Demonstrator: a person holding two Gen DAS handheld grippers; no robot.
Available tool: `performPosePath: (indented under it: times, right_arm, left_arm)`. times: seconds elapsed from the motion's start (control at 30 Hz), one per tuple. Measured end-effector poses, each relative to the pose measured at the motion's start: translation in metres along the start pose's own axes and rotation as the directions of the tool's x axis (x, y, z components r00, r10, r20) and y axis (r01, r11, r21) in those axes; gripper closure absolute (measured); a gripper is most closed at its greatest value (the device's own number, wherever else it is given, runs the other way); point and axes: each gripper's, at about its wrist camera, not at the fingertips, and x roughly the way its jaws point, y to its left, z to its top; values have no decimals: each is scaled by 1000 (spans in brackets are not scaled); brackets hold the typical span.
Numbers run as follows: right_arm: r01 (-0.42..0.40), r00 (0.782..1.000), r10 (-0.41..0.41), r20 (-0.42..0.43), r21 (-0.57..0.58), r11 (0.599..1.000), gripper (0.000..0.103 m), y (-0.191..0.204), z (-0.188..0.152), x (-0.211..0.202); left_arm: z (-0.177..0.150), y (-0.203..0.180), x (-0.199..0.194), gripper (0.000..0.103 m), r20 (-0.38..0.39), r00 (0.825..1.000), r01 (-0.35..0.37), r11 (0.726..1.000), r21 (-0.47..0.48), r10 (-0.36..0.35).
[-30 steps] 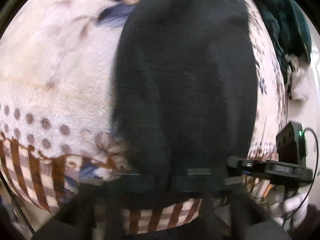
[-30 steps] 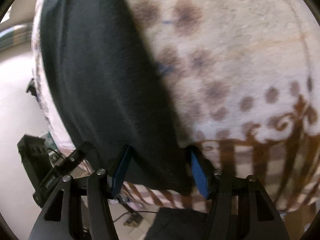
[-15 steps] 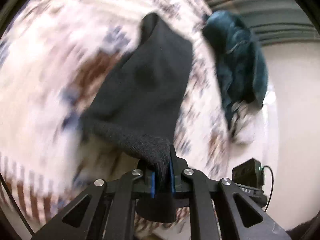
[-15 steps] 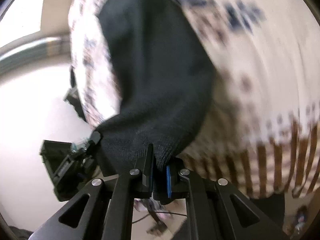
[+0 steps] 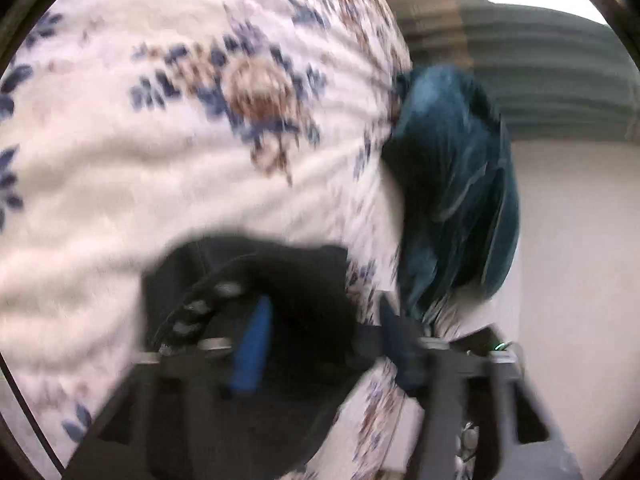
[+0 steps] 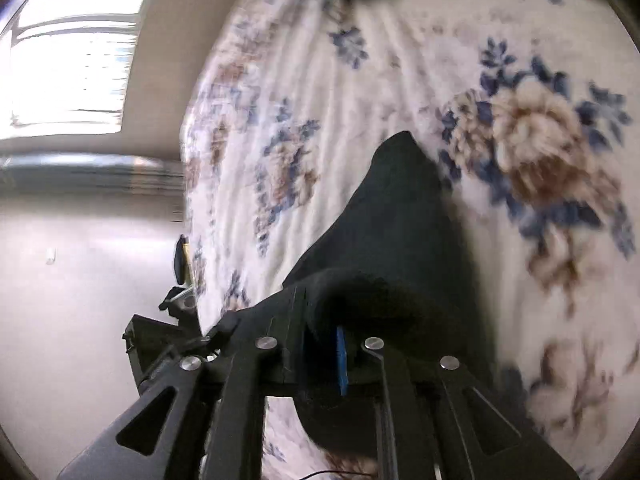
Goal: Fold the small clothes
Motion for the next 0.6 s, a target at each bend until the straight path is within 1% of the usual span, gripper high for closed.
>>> performPosePath:
  times: [0.03,0.07,0.1,0.13,0.17,0.2,0.23,0.27,0.33,0.4,0.43,0.47,0.5,0.53,0.57,0.6]
  right_arm:
    - [-17,1000,17,1,39,999,71,-5,11,3]
    - [-31,999,30,24,44,999,55,-7,14,-2]
    - [-28,999,26,47,34,999,46,-7,13,-9]
    - [-20,998,19,59,20,1000,44,-9,14,-15]
    - [5,998,-5,68,-1,1000,42,-12,12,-22]
    - [38,997,-37,73,-22,999,41,-16,13,-23]
    - [78,995,-75,72,-46,996,41,-19,9,-24]
    - [116,991,-112,67,-61,991,41,-23,14,-16]
    - [182,982,-177,62,-87,979,41,-31,14,-8]
    - [204,979,-201,43,-92,975,41,-39,21,7]
    - [205,979,-202,38,-94,974,41,-41,26,16]
    - [210,977,-208,38,-104,972,41,-41,32,24]
    - [218,976,-214,44,-120,969,42,-40,39,33]
    - [229,973,-226,42,-144,963,45,-38,45,42]
    - [246,969,-242,41,-161,956,70,-36,48,48]
    - [275,961,-272,45,-191,942,96,-32,51,54]
  left_arm:
    - [2,2,-9,37,23,999,27,1000,-1,-27]
    - [2,5,-19,37,41,999,22,1000,4,-22]
    - [-1,7,-26,37,55,998,-21,999,24,20]
    - [-5,6,-28,37,58,997,-64,996,69,60]
    - [-3,3,-24,37,53,993,-109,988,108,104]
    - [-5,1,-16,37,42,984,-179,970,163,175]
    - [-5,0,-2,37,25,974,-225,953,205,225]
    - [-5,2,8,37,11,964,-261,938,230,265]
    - [1,0,36,37,-5,944,-315,909,274,329]
    - [5,-2,58,37,-8,933,-339,889,309,359]
    - [8,-3,67,39,-14,924,-356,875,329,382]
    - [11,-5,78,50,-12,915,-373,857,356,403]
    - [14,-8,87,74,0,908,-387,838,386,419]
    - [15,-10,93,97,16,891,-420,810,410,454]
    - [15,-12,92,97,36,887,-432,799,418,461]
    - [14,-14,87,97,60,890,-434,800,414,452]
